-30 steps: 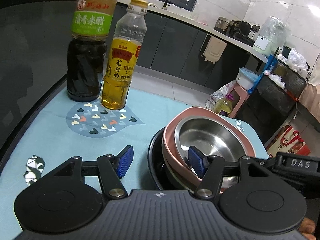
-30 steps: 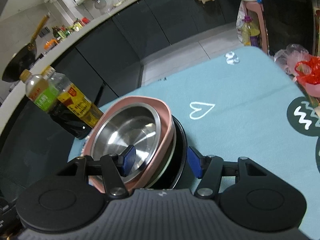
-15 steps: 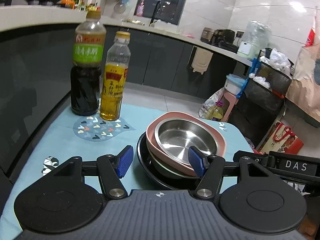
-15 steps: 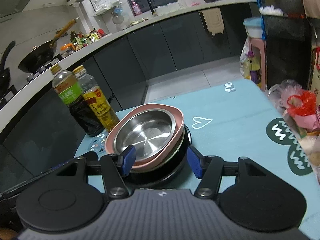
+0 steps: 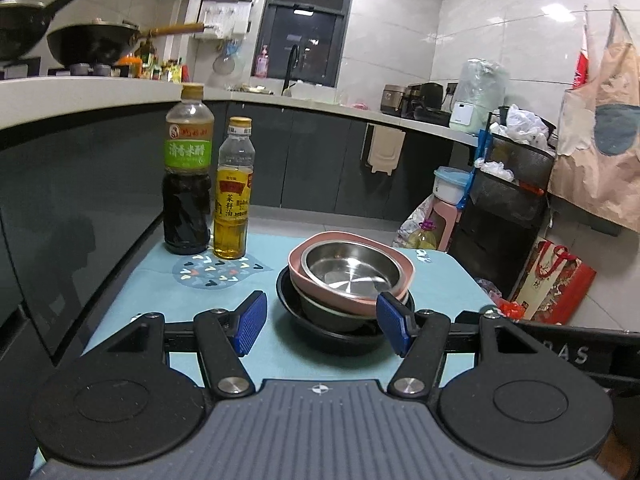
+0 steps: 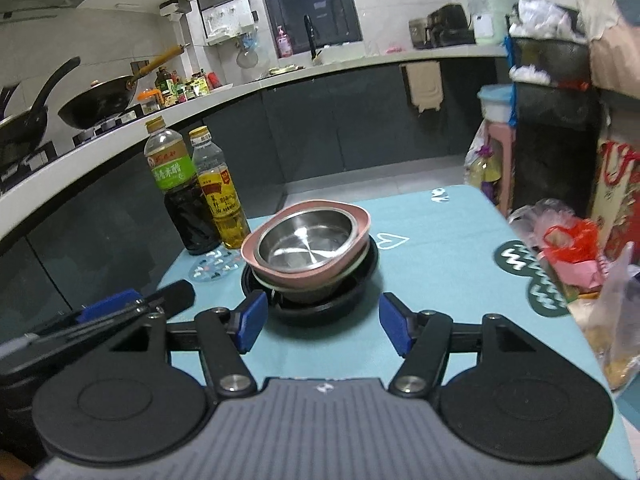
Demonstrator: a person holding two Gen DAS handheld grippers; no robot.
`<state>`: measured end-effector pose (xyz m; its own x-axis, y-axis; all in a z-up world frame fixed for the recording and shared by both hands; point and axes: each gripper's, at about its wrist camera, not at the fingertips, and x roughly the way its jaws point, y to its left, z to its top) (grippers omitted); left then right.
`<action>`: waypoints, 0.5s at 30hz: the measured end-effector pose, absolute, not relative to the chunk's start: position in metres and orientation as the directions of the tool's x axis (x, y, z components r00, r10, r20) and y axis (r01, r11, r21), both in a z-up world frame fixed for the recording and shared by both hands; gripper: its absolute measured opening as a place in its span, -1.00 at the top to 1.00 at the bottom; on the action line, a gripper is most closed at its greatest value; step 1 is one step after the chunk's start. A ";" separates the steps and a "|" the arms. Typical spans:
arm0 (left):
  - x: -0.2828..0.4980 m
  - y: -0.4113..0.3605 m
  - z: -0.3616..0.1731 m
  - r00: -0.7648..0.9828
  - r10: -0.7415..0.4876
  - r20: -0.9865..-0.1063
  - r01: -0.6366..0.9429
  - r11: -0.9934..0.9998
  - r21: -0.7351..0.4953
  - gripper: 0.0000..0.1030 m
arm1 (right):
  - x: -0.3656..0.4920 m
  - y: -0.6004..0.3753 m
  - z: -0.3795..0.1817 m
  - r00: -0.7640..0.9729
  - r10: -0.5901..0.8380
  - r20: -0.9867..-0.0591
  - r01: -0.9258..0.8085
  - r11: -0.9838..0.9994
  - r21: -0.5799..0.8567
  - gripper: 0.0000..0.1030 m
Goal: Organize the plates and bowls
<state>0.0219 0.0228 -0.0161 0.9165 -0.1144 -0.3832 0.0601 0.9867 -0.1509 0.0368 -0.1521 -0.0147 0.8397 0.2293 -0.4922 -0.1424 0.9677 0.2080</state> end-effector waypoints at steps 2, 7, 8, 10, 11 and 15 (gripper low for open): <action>0.010 0.023 -0.016 0.918 -0.117 -0.378 0.063 0.986 -0.152 -0.12 | 0.027 -0.150 -0.017 0.845 0.210 -0.492 -0.133 0.973 0.187 0.29; -0.016 0.023 -0.013 0.926 -0.098 -0.365 0.049 0.989 -0.142 -0.13 | 0.004 -0.148 -0.016 0.852 0.197 -0.484 -0.130 0.977 0.169 0.29; -0.020 0.023 -0.012 0.928 -0.088 -0.363 0.041 0.990 -0.135 -0.13 | 0.000 -0.148 -0.015 0.856 0.197 -0.478 -0.131 0.977 0.169 0.29; -0.026 0.024 -0.010 0.930 -0.067 -0.361 0.024 0.992 -0.122 -0.15 | -0.007 -0.148 -0.014 0.863 0.194 -0.466 -0.129 0.977 0.168 0.29; -0.029 0.024 -0.010 0.932 -0.056 -0.359 0.015 0.993 -0.117 -0.16 | -0.010 -0.148 -0.014 0.866 0.192 -0.461 -0.128 0.978 0.167 0.29; -0.038 0.024 -0.009 0.933 -0.037 -0.358 -0.001 0.994 -0.106 -0.18 | -0.019 -0.146 -0.013 0.875 0.190 -0.446 -0.128 0.978 0.164 0.29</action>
<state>-0.0383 0.0243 -0.0092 0.9329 -0.0371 -0.3583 -0.0011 0.9944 -0.1059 -0.0188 -0.1464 -0.0133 0.8745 0.1895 -0.4464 -0.1281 0.9781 0.1642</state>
